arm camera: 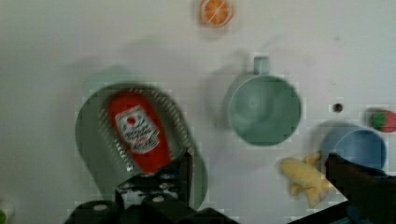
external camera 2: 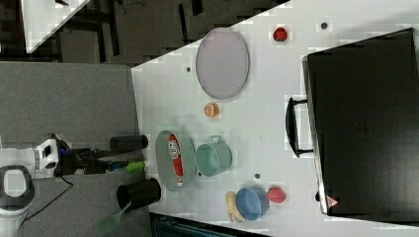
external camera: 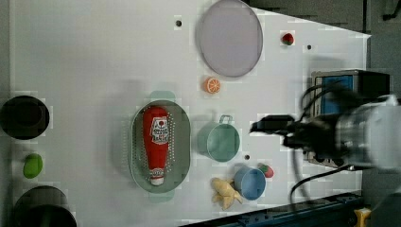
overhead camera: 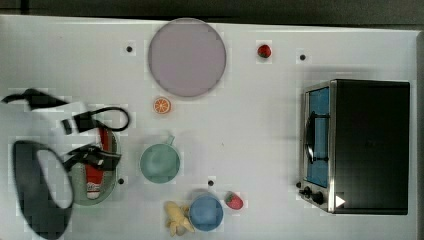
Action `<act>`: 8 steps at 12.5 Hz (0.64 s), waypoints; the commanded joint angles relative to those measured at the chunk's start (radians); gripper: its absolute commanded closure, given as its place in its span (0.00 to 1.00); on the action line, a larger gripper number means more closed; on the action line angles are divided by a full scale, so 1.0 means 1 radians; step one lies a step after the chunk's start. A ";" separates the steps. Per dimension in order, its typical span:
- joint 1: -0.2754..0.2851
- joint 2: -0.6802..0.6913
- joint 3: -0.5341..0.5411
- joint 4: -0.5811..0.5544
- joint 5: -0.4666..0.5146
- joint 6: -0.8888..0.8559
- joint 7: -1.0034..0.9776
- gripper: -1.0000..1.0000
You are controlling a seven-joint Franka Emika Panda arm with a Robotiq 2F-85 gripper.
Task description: Pick ketchup from strainer and place it on the table
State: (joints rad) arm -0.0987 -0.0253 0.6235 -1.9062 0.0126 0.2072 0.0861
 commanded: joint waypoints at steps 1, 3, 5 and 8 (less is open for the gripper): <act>-0.001 -0.014 0.049 -0.022 0.000 0.049 0.042 0.00; 0.001 0.012 0.106 -0.081 0.000 0.130 0.042 0.00; 0.002 0.042 0.157 -0.156 -0.002 0.253 0.042 0.00; 0.003 0.105 0.198 -0.265 -0.033 0.460 0.042 0.00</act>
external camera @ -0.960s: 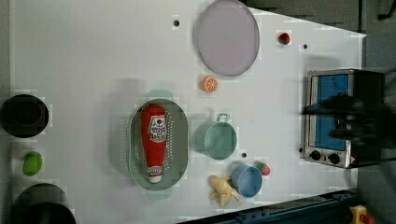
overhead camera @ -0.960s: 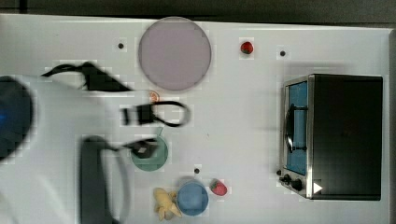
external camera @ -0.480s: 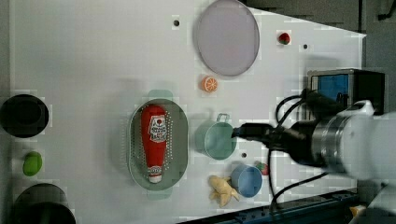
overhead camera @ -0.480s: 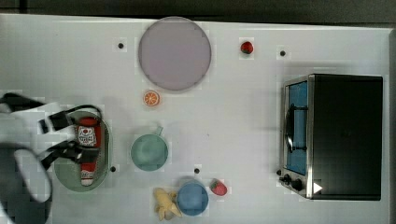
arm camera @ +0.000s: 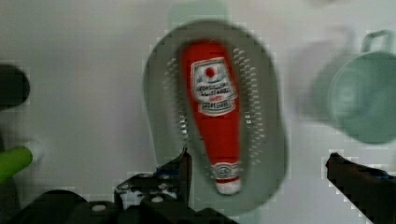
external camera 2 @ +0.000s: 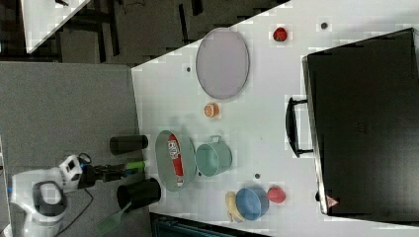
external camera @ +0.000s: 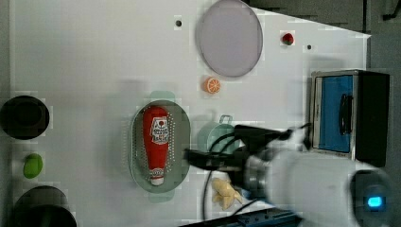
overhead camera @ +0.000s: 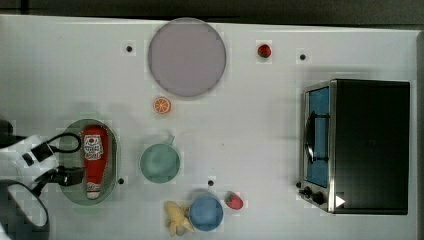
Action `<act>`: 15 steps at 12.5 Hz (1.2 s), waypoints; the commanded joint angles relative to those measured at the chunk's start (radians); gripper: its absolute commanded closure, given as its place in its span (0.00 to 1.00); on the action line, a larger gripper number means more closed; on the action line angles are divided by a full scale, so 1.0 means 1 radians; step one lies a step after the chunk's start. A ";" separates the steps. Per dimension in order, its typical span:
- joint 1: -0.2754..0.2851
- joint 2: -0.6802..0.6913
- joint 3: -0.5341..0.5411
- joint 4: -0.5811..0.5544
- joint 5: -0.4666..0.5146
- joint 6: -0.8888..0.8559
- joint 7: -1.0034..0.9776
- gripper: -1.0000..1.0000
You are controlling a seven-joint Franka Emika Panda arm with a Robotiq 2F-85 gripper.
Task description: Pick ketchup from strainer and place it on the table
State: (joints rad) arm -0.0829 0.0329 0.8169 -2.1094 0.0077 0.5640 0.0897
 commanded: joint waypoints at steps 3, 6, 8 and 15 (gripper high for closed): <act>-0.013 0.142 0.004 -0.131 -0.146 0.279 0.039 0.00; -0.013 0.260 -0.012 -0.137 -0.235 0.387 0.070 0.00; -0.012 0.339 -0.021 -0.135 -0.285 0.430 0.102 0.00; 0.035 0.535 -0.111 -0.086 -0.495 0.545 0.233 0.00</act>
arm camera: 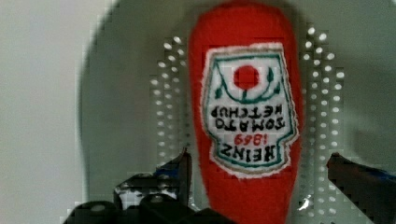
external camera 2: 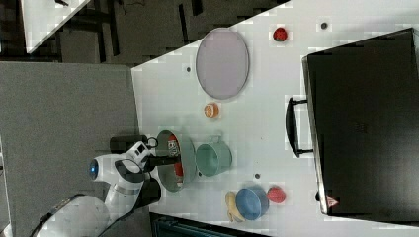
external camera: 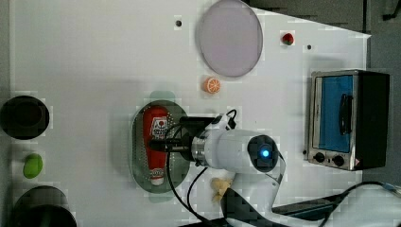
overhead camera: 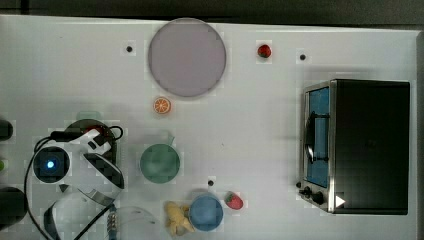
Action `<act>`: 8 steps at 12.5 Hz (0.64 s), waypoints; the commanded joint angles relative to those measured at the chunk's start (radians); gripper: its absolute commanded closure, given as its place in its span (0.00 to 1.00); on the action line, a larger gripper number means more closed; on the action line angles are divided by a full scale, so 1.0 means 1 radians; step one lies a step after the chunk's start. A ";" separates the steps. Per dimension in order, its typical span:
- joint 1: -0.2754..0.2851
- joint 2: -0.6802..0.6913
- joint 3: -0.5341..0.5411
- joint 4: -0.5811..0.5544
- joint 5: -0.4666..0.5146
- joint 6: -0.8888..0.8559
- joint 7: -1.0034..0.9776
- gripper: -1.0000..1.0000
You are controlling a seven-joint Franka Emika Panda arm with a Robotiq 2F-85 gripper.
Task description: Pick ketchup from strainer and place it on the table
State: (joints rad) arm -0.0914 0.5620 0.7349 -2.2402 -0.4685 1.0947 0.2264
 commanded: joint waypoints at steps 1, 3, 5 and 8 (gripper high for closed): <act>0.056 0.028 -0.042 0.062 -0.029 0.015 0.105 0.00; 0.081 0.066 -0.069 0.089 -0.031 0.014 0.110 0.16; 0.099 0.077 -0.076 0.103 -0.031 0.024 0.110 0.40; 0.099 0.057 -0.074 0.101 -0.030 0.006 0.113 0.42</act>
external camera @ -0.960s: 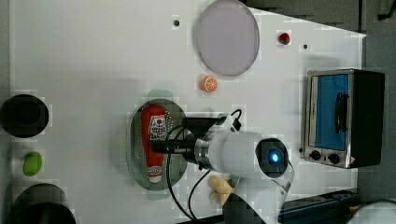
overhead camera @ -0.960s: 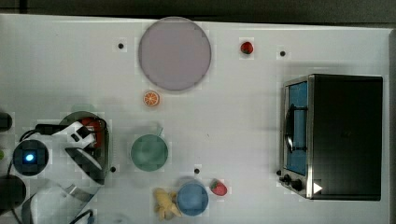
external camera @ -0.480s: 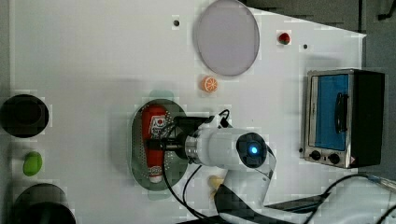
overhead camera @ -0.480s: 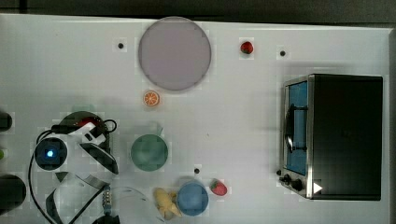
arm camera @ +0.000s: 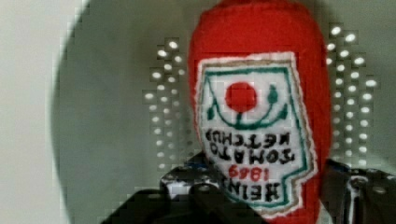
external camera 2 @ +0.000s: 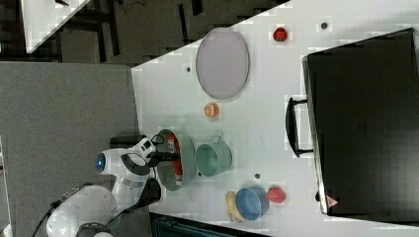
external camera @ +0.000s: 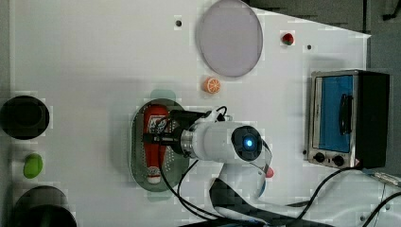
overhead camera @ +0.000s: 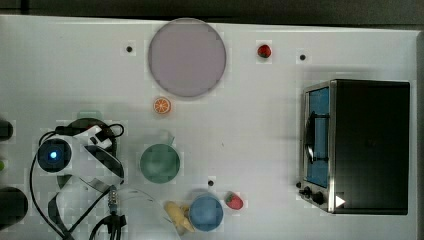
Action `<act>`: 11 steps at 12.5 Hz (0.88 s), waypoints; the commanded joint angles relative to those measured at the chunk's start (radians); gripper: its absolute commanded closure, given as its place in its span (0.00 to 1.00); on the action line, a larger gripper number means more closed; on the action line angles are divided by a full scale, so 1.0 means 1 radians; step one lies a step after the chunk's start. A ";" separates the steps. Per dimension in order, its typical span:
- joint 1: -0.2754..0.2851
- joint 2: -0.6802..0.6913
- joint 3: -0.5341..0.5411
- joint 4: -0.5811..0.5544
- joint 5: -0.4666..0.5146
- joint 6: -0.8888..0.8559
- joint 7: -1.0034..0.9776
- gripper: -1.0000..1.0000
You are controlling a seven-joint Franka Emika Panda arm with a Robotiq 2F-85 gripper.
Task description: Pick ketchup from strainer and place it on the table
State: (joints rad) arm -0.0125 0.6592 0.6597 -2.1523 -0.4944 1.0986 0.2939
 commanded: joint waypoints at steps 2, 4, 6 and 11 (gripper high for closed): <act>0.017 -0.089 0.016 0.008 0.001 -0.058 0.045 0.42; 0.003 -0.166 0.052 0.013 0.058 -0.143 0.045 0.42; -0.020 -0.261 0.087 0.033 0.184 -0.201 0.043 0.42; -0.083 -0.407 0.081 0.211 0.376 -0.523 -0.043 0.42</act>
State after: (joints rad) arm -0.0518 0.2396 0.7466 -1.9775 -0.1350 0.5859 0.2793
